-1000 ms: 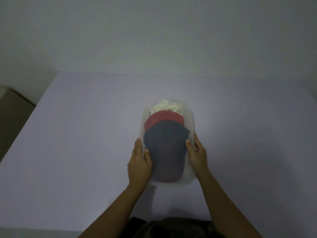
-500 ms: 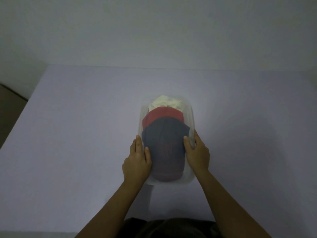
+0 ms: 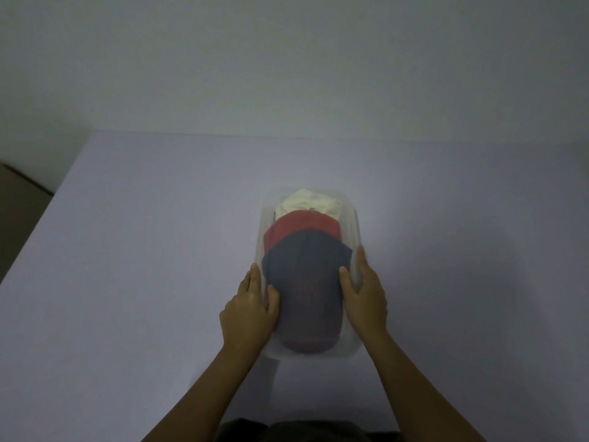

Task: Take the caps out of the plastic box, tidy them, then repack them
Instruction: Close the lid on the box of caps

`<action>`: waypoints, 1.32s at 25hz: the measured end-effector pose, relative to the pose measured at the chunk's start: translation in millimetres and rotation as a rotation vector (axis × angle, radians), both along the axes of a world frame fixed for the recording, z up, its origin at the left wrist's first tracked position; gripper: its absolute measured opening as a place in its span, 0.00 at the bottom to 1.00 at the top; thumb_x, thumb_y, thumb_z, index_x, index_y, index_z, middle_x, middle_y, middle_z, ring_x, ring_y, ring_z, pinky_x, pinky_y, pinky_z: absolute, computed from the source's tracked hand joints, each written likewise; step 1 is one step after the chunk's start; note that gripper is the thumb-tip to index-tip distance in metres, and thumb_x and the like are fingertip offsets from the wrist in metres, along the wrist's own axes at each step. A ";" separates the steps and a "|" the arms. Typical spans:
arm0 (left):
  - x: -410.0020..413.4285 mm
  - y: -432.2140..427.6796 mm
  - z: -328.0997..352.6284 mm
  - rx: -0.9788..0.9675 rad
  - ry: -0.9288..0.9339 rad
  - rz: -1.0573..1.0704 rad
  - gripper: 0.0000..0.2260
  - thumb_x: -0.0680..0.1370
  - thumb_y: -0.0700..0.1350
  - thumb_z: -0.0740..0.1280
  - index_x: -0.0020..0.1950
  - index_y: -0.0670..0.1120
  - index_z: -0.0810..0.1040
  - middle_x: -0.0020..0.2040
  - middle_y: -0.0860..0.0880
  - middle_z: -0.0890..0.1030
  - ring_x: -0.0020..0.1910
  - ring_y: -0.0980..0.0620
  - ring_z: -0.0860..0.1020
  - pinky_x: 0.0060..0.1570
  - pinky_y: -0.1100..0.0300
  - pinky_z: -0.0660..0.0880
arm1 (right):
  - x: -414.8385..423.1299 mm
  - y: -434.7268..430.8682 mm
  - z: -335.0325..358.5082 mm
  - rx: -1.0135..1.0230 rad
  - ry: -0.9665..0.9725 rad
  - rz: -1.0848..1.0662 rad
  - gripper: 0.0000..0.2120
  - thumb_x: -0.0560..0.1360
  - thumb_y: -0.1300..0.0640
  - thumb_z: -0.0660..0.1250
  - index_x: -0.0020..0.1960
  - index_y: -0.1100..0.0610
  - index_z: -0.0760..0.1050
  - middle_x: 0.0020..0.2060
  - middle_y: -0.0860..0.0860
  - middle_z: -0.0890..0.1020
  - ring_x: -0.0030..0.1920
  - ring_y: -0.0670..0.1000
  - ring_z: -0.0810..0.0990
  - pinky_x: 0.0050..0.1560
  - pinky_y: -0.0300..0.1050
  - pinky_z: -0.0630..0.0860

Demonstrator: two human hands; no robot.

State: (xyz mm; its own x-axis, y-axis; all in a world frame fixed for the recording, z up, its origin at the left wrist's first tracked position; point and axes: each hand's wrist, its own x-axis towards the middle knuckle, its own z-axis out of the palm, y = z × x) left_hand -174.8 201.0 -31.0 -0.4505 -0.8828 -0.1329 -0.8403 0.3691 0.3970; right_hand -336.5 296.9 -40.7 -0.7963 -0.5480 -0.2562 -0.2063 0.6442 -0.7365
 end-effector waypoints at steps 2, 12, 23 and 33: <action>-8.4 -14.6 7.4 -0.082 0.007 0.000 0.21 0.77 0.55 0.52 0.56 0.42 0.76 0.50 0.42 0.82 0.46 0.41 0.81 0.36 0.55 0.76 | -1.7 0.2 2.3 0.015 0.005 0.002 0.28 0.77 0.41 0.57 0.75 0.41 0.52 0.65 0.53 0.75 0.63 0.58 0.75 0.60 0.52 0.72; -108.8 -119.9 -7.1 -0.026 -0.112 -0.290 0.27 0.82 0.53 0.47 0.77 0.41 0.46 0.78 0.44 0.47 0.77 0.46 0.46 0.74 0.51 0.49 | -2.0 2.2 2.7 -0.003 0.035 -0.040 0.27 0.77 0.44 0.60 0.74 0.42 0.57 0.60 0.55 0.80 0.56 0.57 0.79 0.54 0.46 0.75; -102.7 -121.7 -23.6 0.008 0.021 -0.250 0.27 0.81 0.55 0.51 0.77 0.45 0.49 0.78 0.49 0.50 0.77 0.51 0.47 0.74 0.54 0.49 | -2.7 3.7 4.0 -0.027 -0.003 -0.057 0.26 0.77 0.44 0.60 0.73 0.42 0.58 0.63 0.53 0.77 0.60 0.56 0.77 0.57 0.45 0.73; 12.5 -13.0 -4.7 0.657 0.457 0.479 0.37 0.75 0.64 0.58 0.77 0.49 0.48 0.78 0.45 0.55 0.74 0.42 0.60 0.70 0.43 0.63 | -11.5 4.3 -8.9 -0.023 -0.342 -0.087 0.30 0.75 0.36 0.58 0.71 0.52 0.64 0.65 0.55 0.74 0.62 0.58 0.74 0.63 0.54 0.71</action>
State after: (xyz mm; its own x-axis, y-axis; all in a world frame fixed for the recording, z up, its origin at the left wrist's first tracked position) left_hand -162.3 188.0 -35.6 -0.1892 -0.7988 -0.5711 -0.5557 -0.3924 0.7329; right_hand -348.0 301.2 -49.6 -0.7102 -0.4908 -0.5047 0.1095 0.6312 -0.7679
